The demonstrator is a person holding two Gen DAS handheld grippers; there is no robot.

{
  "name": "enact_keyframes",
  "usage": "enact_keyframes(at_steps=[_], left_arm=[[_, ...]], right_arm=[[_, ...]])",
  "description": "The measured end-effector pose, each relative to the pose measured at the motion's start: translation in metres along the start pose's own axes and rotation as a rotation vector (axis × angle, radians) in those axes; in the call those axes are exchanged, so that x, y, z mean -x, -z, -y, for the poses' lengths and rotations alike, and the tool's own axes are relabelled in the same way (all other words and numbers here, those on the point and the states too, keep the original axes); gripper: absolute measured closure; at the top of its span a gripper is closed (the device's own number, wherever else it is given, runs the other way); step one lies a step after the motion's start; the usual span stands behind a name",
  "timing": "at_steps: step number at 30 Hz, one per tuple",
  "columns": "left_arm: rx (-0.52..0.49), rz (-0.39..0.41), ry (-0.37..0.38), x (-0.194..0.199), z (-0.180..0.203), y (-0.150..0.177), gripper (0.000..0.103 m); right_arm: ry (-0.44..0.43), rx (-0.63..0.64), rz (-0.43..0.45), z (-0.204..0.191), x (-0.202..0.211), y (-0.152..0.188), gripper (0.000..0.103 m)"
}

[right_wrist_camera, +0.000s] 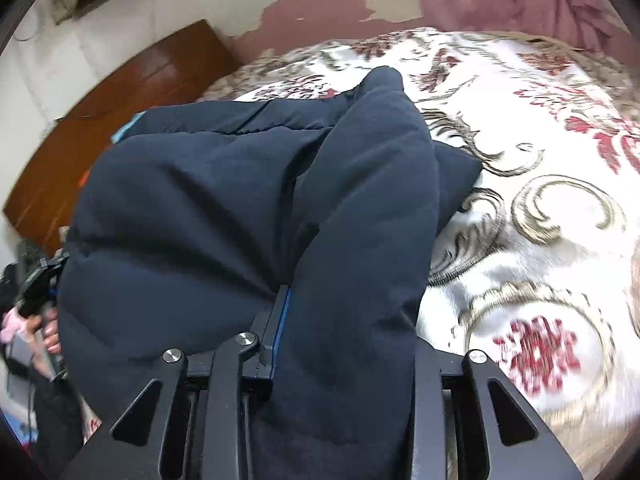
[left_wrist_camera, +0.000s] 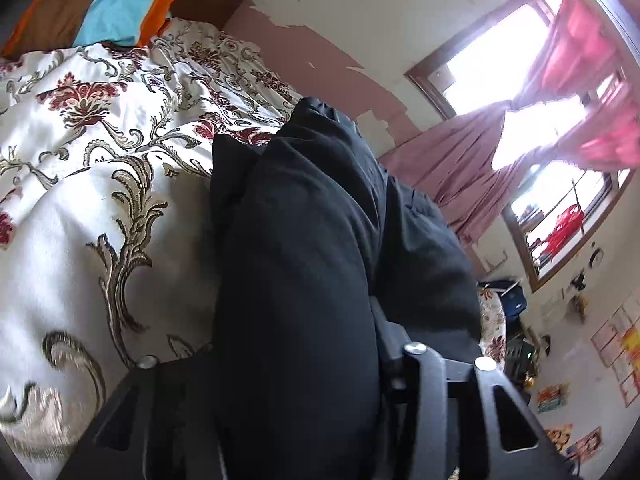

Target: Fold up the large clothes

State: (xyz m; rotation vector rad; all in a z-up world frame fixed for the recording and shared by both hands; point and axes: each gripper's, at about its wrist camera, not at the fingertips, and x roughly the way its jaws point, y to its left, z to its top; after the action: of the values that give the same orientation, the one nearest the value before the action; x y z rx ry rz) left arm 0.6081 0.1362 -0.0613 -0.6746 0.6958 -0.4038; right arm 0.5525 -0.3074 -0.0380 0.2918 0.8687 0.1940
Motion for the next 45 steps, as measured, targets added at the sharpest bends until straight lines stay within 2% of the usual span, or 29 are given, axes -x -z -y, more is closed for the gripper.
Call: enact_keyframes(at_steps=[3,5,10,13,18,22,27,31,33,37,40,45], left_arm=[[-0.031,0.018,-0.040,0.010,0.020,-0.001,0.079],[-0.058,0.035,-0.069,0.019,0.037,0.000,0.081],[-0.102,0.077,-0.090,0.041,0.075,0.000,0.083],[-0.182,0.088,-0.109,0.054,0.109,0.006,0.083],[-0.282,0.113,-0.072,0.076,0.155,0.022,0.083],[-0.341,0.122,-0.038,0.091,0.185,0.036,0.082],[-0.365,0.071,-0.035,0.081,0.201,0.051,0.082],[-0.352,-0.010,-0.058,0.058,0.197,0.060,0.082],[-0.353,-0.043,-0.079,0.046,0.194,0.065,0.082],[-0.345,-0.108,-0.159,0.018,0.178,0.072,0.082],[-0.287,-0.142,-0.178,0.008,0.159,0.071,0.082],[-0.243,-0.153,-0.197,0.007,0.154,0.071,0.076]], right_arm=[[0.018,0.031,0.024,-0.018,0.019,-0.002,0.084],[0.013,0.029,0.044,-0.027,0.035,-0.002,0.086],[-0.008,0.043,0.117,-0.039,0.091,0.001,0.088],[0.009,0.091,0.166,-0.046,0.134,0.005,0.088],[0.044,0.116,0.241,-0.040,0.201,0.021,0.088],[0.059,0.080,0.266,-0.024,0.233,0.041,0.088],[0.091,0.047,0.257,-0.007,0.238,0.068,0.088],[0.100,-0.001,0.212,0.014,0.210,0.084,0.088],[0.108,-0.024,0.198,0.023,0.194,0.095,0.088],[0.084,-0.098,0.229,0.044,0.187,0.105,0.086],[0.070,-0.138,0.230,0.053,0.181,0.111,0.082],[0.062,-0.178,0.234,0.054,0.172,0.125,0.070]])
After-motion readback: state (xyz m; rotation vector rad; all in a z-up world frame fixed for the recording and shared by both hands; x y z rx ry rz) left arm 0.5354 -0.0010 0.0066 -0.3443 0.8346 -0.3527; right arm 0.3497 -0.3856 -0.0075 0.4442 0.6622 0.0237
